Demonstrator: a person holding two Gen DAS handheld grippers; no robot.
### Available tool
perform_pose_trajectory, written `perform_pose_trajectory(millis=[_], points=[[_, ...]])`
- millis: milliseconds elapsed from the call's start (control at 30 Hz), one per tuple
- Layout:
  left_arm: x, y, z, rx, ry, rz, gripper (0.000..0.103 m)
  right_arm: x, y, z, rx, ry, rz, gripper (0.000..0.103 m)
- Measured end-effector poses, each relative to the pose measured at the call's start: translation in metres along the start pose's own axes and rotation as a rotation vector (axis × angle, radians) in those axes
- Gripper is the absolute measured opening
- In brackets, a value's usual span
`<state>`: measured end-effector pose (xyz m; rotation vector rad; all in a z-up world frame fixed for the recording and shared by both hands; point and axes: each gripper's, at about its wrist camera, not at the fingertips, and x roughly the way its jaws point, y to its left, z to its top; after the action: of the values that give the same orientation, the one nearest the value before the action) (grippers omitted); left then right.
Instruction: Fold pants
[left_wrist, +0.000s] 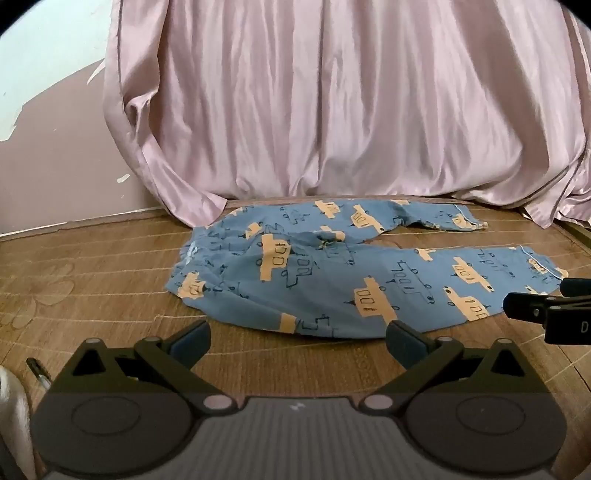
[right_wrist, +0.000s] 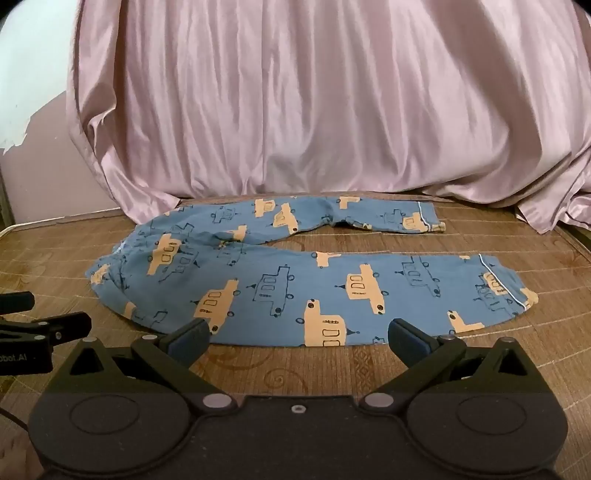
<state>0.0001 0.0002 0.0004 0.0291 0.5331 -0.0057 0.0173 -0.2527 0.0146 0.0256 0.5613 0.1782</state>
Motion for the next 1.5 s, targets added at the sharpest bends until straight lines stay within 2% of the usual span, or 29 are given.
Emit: perform_pose_trajectory(millis=[1100,1500], points=[[0.004,-0.003,-0.004,0.001,0.012,0.015,0.103,0.008,-0.003,-0.003,0.023,0.038,-0.006,0.102],[0.002,-0.001,-0.003,-0.009,0.01,0.012,0.103,0.008,-0.004,-0.003,0.029,0.036,0.02,0.102]])
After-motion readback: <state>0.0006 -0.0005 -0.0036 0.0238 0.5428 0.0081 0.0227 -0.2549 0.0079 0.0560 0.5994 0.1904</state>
